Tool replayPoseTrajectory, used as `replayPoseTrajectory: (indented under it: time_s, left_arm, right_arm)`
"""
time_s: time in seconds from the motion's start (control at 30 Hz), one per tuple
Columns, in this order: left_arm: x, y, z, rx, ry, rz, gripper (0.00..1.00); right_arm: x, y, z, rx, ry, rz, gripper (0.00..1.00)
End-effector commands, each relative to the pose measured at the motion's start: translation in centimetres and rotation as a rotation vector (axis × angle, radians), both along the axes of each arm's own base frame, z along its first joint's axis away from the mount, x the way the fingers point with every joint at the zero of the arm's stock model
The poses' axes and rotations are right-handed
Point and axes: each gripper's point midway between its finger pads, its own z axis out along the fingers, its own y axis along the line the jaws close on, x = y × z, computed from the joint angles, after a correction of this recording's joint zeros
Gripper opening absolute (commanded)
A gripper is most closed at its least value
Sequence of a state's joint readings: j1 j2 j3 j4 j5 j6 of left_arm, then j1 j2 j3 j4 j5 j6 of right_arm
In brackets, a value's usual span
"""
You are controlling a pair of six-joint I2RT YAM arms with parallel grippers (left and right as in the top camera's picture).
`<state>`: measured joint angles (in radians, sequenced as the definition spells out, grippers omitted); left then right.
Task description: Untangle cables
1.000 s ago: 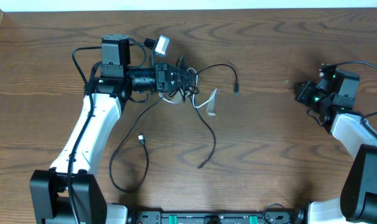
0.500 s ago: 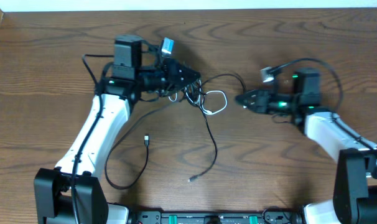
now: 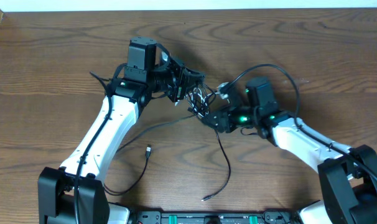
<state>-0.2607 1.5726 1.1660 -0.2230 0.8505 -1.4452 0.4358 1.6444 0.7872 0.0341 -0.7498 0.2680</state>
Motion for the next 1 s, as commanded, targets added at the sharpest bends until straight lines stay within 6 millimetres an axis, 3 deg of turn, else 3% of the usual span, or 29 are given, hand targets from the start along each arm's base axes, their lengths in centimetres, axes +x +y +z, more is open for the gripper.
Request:
replayPoseTrajectory:
  time_s: [0.0, 0.2, 0.37, 0.4, 0.47, 0.57, 0.8, 0.97]
  left_arm:
    - [0.0, 0.0, 1.7, -0.051, 0.048, 0.044, 0.08]
    - [-0.8, -0.5, 2.1, -0.095, 0.088, 0.013, 0.08]
    - [-1.4, -0.9, 2.5, -0.119, 0.096, -0.023, 0.08]
    - [-1.4, -0.9, 2.5, -0.123, 0.098, -0.028, 0.08]
    - [-1.5, -0.9, 2.6, -0.125, 0.098, -0.032, 0.08]
    - [-1.5, -0.9, 2.6, -0.125, 0.098, -0.031, 0.08]
    - [-1.3, -0.7, 2.5, -0.117, 0.09, -0.022, 0.08]
    - [-0.2, 0.2, 2.0, -0.053, -0.005, -0.007, 0.07]
  right_arm:
    - [1.6, -0.5, -0.8, -0.149, -0.15, -0.059, 0.48]
    - [0.9, 1.0, -1.0, -0.22, -0.296, 0.034, 0.47]
    - [1.4, 1.8, -0.6, -0.246, -0.367, 0.013, 0.45]
    - [1.5, 2.1, -0.3, -0.236, -0.38, 0.015, 0.41]
    - [1.6, 2.4, 0.1, -0.223, -0.399, 0.015, 0.21]
    - [1.8, 2.3, 0.1, -0.223, -0.399, 0.01, 0.01]
    - [1.4, 1.4, -0.7, -0.245, -0.34, 0.001, 0.01]
    - [0.8, 0.1, -0.4, -0.239, -0.253, -0.029, 0.01]
